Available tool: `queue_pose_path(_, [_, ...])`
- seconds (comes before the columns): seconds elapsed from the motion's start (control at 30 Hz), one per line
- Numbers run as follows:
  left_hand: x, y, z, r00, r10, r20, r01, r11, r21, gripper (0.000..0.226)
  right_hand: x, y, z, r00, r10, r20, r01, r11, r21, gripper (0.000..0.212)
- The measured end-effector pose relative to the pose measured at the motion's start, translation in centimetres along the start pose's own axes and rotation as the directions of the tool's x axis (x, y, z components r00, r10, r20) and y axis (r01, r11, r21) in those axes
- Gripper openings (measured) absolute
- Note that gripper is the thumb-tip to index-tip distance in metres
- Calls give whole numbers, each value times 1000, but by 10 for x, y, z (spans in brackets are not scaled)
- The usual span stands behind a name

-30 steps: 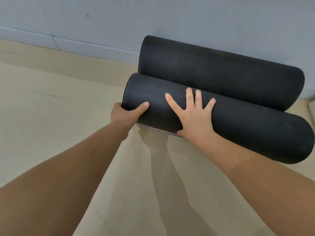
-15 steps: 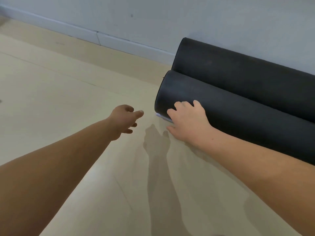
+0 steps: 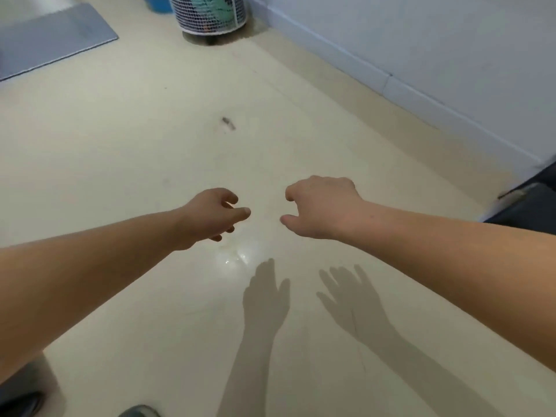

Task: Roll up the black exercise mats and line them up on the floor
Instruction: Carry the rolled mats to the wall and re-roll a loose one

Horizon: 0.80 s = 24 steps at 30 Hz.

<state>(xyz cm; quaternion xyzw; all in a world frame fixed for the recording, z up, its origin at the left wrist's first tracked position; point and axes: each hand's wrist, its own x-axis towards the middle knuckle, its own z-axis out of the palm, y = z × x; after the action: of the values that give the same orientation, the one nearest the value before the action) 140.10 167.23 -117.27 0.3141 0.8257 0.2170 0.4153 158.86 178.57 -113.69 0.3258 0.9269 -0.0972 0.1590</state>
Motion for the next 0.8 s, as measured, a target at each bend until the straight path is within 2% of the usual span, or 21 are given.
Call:
queue_pose_path(0.33, [11, -148, -125, 980, -117, -158, 61, 945, -321, 61, 117, -216, 7, 993, -111, 33, 106, 986, 131, 44])
queue_pose_path(0.43, [1, -201, -161, 954, -210, -216, 107, 907, -408, 59, 143, -284, 22, 987, -155, 48, 145, 975, 171, 44])
queue_pose_path(0.57, [-32, -281, -216, 887, -324, -328, 160, 883, -440, 60, 152, -396, 44, 943, -290, 164, 211, 900, 381, 48])
queue_pose_path(0.67, [-61, -330, -249, 844, -327, -425, 153, 907, -393, 53, 146, -466, 64, 900, -368, 235, 214, 841, 498, 51])
queue_pose_path(0.73, [-85, -364, -276, 771, -322, -550, 176, 937, -301, 50, 138, -502, 77, 881, -380, 282, 139, 777, 614, 55])
queue_pose_path(0.8, [-113, -403, -306, 645, -390, -657, 288, 920, -265, 53, 128, -536, 86, 846, -404, 349, 61, 723, 688, 68])
